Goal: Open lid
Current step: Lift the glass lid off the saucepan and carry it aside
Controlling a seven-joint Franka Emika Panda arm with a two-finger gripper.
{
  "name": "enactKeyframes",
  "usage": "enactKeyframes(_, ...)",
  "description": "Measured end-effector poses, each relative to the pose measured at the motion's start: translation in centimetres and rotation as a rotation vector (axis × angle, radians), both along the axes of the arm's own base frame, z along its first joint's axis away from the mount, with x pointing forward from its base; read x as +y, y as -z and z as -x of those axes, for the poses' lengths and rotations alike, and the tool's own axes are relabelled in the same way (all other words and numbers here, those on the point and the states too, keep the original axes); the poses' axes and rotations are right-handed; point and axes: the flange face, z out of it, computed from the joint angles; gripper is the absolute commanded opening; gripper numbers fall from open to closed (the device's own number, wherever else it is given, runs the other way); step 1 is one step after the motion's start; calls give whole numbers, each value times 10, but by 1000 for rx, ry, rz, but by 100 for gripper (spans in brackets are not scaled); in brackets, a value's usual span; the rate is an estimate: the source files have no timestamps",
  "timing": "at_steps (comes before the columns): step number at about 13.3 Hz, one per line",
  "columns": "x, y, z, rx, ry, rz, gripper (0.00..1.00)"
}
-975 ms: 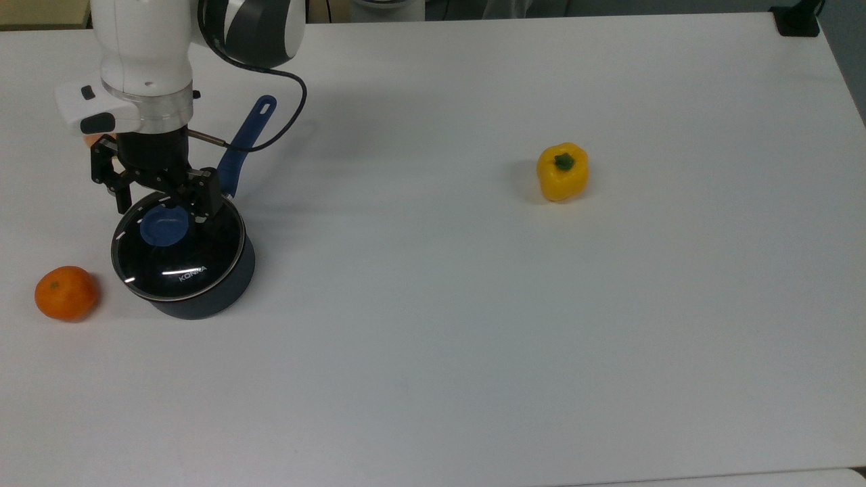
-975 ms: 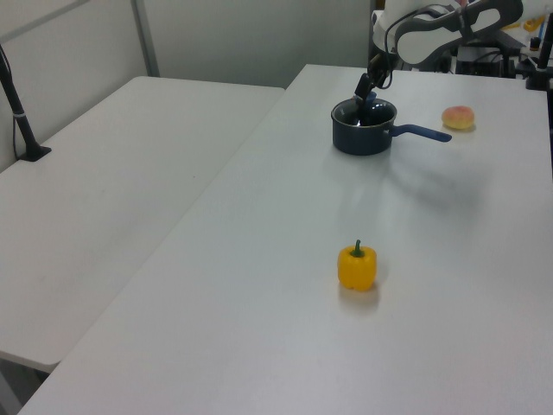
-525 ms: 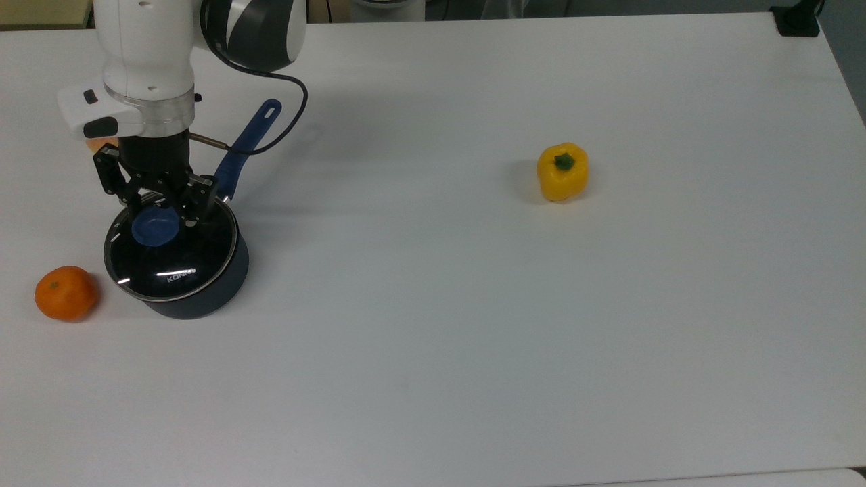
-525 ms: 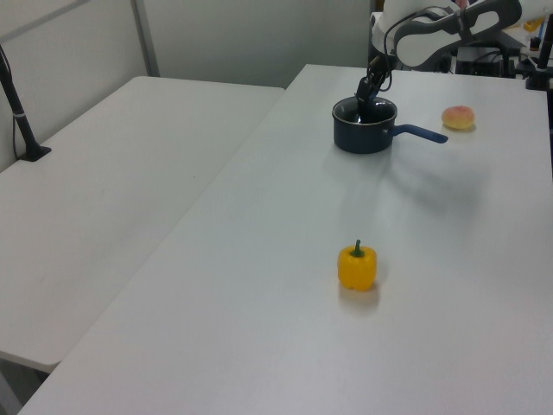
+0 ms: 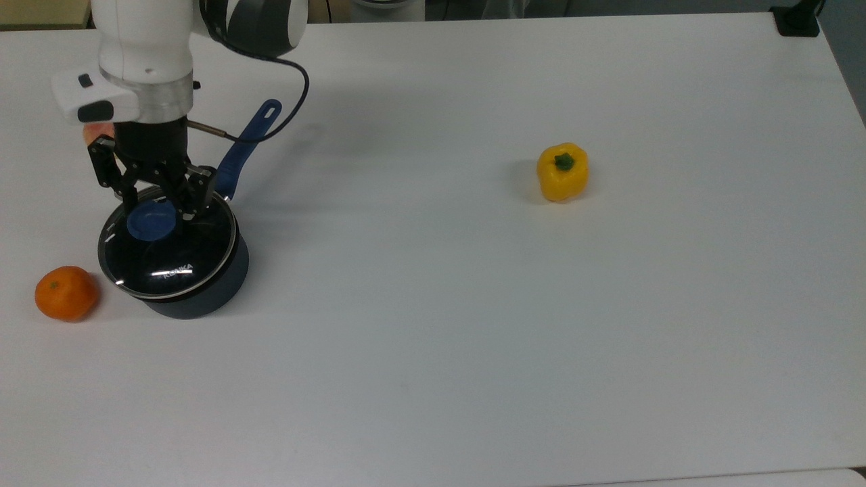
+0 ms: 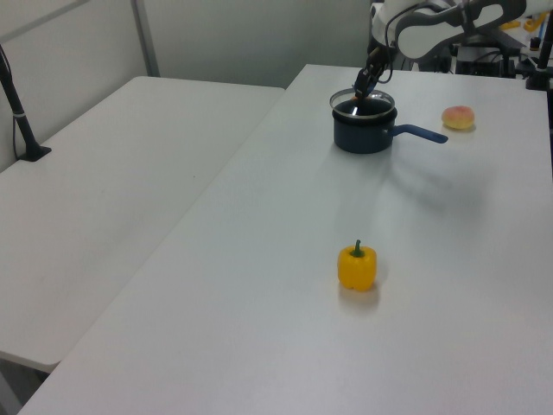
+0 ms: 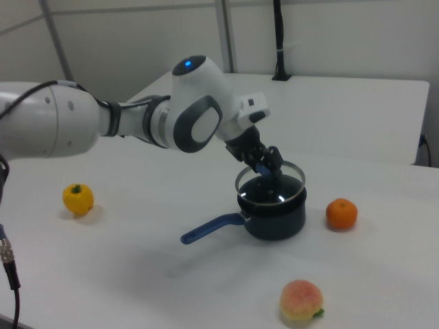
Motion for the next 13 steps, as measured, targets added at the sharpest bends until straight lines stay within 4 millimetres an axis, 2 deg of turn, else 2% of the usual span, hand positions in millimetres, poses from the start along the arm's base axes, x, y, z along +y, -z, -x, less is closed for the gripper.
enactKeyframes(2, 3, -32, 12, 12, 7, -14, 14)
enactKeyframes(4, 10, -70, 33, 60, 6, -35, 14)
enactKeyframes(6, 33, -103, 61, 146, -54, -53, 14)
enactKeyframes(7, 45, -113, 75, 189, -94, -59, 14)
enactKeyframes(8, 61, -127, 96, 251, -154, -68, 14)
enactKeyframes(10, 79, -144, 130, 349, -238, -84, 15)
enactKeyframes(11, 90, -153, 154, 423, -308, -96, 15)
enactKeyframes(13, 112, -151, 188, 544, -423, -122, 15)
